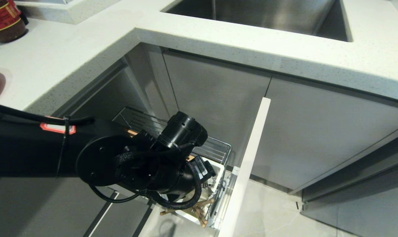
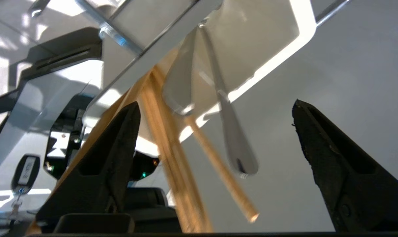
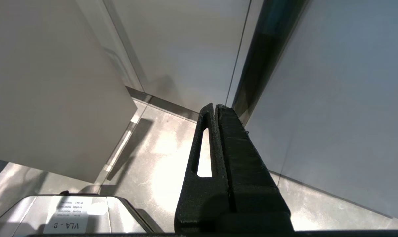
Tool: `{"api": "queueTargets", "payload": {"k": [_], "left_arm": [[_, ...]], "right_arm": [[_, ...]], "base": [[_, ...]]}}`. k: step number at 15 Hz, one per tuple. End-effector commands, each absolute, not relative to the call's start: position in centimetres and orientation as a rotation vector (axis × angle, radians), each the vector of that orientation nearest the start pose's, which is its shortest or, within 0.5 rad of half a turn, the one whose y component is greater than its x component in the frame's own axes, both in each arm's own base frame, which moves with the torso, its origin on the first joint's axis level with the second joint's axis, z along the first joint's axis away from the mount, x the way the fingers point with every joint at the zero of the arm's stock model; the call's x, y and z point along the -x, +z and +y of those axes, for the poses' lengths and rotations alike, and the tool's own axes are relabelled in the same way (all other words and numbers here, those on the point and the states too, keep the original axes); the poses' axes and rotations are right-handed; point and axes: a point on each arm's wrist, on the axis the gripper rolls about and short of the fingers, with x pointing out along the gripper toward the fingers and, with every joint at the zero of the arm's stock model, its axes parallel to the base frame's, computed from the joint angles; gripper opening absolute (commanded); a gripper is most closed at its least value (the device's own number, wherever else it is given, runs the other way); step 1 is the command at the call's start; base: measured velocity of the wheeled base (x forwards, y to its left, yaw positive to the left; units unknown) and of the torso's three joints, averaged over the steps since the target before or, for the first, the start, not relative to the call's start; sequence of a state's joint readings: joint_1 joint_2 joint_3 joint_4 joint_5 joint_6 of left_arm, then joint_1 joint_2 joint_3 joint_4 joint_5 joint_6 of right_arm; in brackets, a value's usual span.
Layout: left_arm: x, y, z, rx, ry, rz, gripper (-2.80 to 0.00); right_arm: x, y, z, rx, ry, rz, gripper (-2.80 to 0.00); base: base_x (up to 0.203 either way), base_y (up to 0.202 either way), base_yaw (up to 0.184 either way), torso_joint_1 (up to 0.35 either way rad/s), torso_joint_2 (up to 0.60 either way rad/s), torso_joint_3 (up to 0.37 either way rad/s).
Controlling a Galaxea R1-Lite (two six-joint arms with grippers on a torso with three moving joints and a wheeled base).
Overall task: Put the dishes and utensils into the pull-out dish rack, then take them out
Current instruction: Take the spoon out of the cupboard
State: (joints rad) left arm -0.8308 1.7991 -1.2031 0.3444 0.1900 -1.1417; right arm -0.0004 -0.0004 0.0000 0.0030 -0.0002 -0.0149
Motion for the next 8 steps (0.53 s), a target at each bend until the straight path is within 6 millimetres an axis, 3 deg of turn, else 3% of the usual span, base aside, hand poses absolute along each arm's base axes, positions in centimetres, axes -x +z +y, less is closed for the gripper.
{"api": "queueTargets", "payload": {"k": [1, 8], "left_arm": [[-22.1, 17.1, -23.26, 0.576, -0.037, 1.029, 0.0], [-22.8, 17.21, -23.75, 0.581, -0.036, 1.022, 0.0]], "right_arm": [[2.28, 7.52, 0.0, 0.017, -0.002, 0.003, -2.8], [2.28, 7.52, 0.0, 0.015, 0.0, 0.003, -2.8]], "base": [[0.0, 0.0, 0.0, 0.0, 0.0, 0.0], [0.0, 0.0, 0.0, 0.0, 0.0, 0.0]]}}
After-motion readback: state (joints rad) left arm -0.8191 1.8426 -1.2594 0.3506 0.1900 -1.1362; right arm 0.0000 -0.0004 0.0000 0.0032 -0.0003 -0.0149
